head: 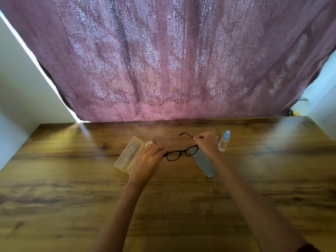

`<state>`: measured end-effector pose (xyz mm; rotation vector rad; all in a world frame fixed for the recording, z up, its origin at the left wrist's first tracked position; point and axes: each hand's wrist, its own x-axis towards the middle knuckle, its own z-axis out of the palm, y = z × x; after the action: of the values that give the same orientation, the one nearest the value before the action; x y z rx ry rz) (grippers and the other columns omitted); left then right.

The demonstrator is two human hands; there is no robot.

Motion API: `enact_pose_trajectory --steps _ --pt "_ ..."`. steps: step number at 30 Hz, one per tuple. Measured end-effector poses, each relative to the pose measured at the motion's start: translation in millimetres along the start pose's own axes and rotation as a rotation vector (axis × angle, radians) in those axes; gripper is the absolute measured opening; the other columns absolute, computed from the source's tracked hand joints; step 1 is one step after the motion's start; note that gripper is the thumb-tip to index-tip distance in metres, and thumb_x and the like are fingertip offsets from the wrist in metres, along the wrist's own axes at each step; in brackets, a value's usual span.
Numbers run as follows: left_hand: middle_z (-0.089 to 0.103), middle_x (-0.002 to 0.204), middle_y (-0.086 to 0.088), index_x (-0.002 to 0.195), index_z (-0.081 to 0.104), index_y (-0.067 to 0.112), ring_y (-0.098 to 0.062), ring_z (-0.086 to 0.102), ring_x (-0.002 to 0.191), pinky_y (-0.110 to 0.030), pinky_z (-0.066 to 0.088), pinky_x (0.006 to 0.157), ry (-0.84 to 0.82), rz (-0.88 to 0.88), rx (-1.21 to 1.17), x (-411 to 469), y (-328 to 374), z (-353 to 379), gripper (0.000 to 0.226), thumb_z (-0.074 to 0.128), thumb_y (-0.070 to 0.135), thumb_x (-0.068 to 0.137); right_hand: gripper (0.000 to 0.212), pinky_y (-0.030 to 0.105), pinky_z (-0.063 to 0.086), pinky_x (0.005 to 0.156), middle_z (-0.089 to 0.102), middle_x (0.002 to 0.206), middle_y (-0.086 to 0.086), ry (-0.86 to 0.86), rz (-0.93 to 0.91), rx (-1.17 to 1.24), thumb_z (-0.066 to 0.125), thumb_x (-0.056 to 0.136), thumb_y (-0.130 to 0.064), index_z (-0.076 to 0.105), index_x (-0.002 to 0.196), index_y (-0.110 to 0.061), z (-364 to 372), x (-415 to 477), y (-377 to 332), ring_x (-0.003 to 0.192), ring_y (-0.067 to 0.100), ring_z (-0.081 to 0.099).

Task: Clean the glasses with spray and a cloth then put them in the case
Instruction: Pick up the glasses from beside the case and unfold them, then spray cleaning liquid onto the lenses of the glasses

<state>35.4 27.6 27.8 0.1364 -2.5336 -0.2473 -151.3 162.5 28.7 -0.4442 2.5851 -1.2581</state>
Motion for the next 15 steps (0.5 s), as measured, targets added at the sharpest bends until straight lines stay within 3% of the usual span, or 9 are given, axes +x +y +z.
enact_pose_trajectory --steps 2,4,6,9,12,14,15 --pt "0.071 0.095 -0.002 0.098 0.073 0.01 -0.021 0.066 0.084 -0.033 0.056 0.069 0.025 0.043 0.011 1.6 2.3 -4.1 0.021 0.076 0.008 0.078 0.016 0.042 0.056 0.072 0.071 0.079 0.022 0.005 0.025 0.048 0.062 0.082 -0.004 0.07 0.081 0.01 -2.6 0.8 -1.5 0.082 0.036 0.066" --pt "0.07 0.096 -0.003 0.101 0.071 0.01 -0.022 0.065 0.085 -0.034 0.056 0.071 0.025 0.032 0.001 3.5 3.3 -8.2 0.019 0.071 0.009 0.083 0.016 0.03 0.052 0.059 0.068 0.059 0.007 0.005 0.038 0.098 0.063 0.08 -0.006 0.072 0.07 0.003 -5.5 0.9 -1.7 0.067 0.027 0.068" --pt "0.07 0.095 -0.005 0.101 0.071 0.008 -0.023 0.065 0.084 -0.039 0.056 0.067 0.036 -0.028 -0.028 7.2 6.2 -12.4 0.016 0.068 0.009 0.086 0.023 0.024 0.04 0.05 0.062 0.049 0.0 0.008 0.06 0.126 0.062 0.082 -0.012 0.072 0.063 -0.003 -8.2 -0.1 -3.3 0.052 0.016 0.056" --pt "0.071 0.09 -0.009 0.096 0.073 0.003 -0.027 0.067 0.08 -0.039 0.056 0.063 0.107 -0.09 -0.055 14.2 11.2 -15.3 0.015 0.072 0.005 0.082 0.033 0.034 0.043 0.056 0.065 0.069 0.022 0.088 0.059 0.25 0.055 0.09 -0.02 0.067 0.082 0.009 -11.9 -3.5 -0.8 0.064 0.034 0.061" --pt "0.072 0.09 -0.007 0.097 0.073 0.003 -0.024 0.066 0.083 -0.037 0.055 0.069 0.153 -0.146 -0.122 18.0 13.2 -15.2 0.015 0.072 0.006 0.082 0.019 0.034 0.043 0.06 0.06 0.068 0.004 0.385 -0.267 0.157 0.055 0.093 -0.018 0.059 0.076 -0.011 -19.6 -17.1 9.9 0.069 0.025 0.057" --pt "0.072 0.089 -0.004 0.096 0.073 0.005 -0.022 0.066 0.084 -0.033 0.053 0.071 0.161 -0.179 -0.148 18.1 11.3 -12.5 0.014 0.071 0.009 0.083 0.005 0.026 0.039 0.069 0.058 0.082 0.001 0.588 -0.48 -0.052 0.06 0.091 -0.014 0.061 0.087 -0.012 -28.7 -21.8 20.2 0.083 0.019 0.05" --pt "0.072 0.09 -0.004 0.097 0.073 0.006 -0.021 0.066 0.085 -0.031 0.052 0.073 0.162 -0.196 -0.156 17.5 10.2 -11.6 0.014 0.071 0.009 0.083 0.007 0.027 0.041 0.074 0.058 0.092 0.005 0.637 -0.5 -0.098 0.061 0.089 -0.013 0.062 0.095 -0.009 -31.7 -20.3 27.1 0.09 0.02 0.049"
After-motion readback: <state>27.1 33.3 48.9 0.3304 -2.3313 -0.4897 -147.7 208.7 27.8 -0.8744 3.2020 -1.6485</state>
